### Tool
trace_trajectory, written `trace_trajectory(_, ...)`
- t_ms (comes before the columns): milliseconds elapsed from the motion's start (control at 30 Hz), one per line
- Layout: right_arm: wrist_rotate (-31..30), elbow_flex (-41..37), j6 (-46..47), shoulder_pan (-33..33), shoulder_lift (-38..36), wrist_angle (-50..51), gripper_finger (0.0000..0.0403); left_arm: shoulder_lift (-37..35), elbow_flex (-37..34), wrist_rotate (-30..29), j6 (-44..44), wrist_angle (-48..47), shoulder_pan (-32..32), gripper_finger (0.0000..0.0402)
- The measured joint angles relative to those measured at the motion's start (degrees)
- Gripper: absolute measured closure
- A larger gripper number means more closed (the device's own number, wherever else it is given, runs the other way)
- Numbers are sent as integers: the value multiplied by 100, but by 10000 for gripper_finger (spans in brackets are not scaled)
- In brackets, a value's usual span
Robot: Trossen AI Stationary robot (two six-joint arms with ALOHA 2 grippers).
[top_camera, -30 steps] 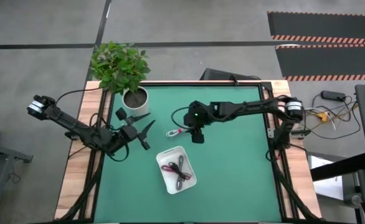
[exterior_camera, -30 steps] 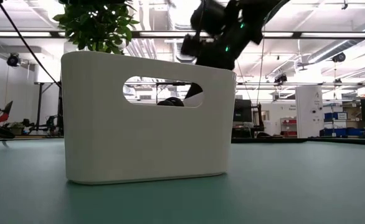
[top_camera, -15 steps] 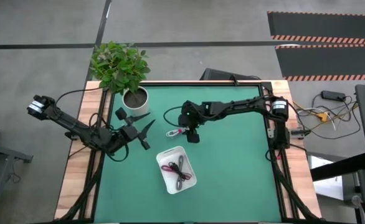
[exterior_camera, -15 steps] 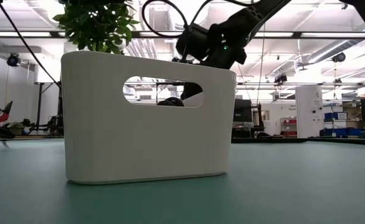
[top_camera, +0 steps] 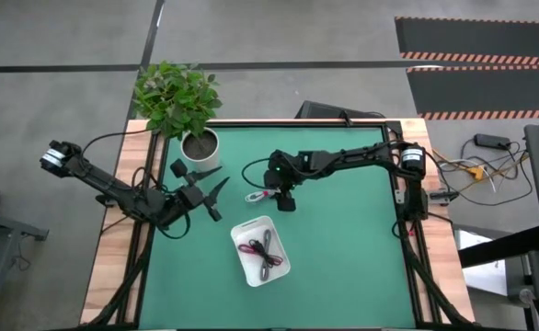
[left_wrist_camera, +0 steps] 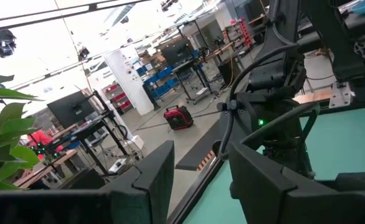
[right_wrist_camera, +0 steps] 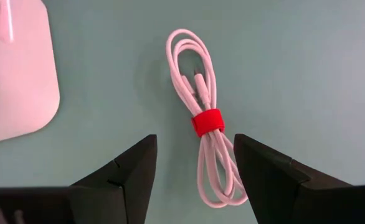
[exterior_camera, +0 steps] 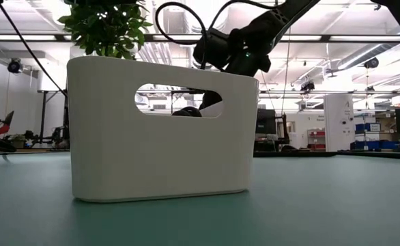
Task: Pick and place USB-C Cables
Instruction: Put the white charger cable into the white bin
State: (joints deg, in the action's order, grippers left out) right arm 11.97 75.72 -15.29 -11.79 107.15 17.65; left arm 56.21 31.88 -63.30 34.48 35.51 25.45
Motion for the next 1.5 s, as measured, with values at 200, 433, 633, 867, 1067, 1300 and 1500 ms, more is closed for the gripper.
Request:
trace_trajectory(200,-2,-82,75,0,0,-31,197,0,0,1,-4,-1,0,263)
trace_trajectory(433,-4,-142,75,2,0,-48,197,0,0,-1,-9,0,0,263)
trace_trajectory(633,-11,-177,64,2,0,-233,197,0,0,0,-9,-2,0,263)
trace_trajectory(867,-57,-219,-76,0,122,-691,197,0,0,1,24,-2,0,263)
trace_trajectory(1067,-206,-213,-142,0,598,-777,199,0,0,1,39,2,0,263)
trace_trajectory(1300,-205,-201,-103,-5,622,-747,263,2,0,1,42,0,0,263)
trace_trajectory(1500,-346,-212,131,-16,355,-503,360,2,0,1,40,2,2,263)
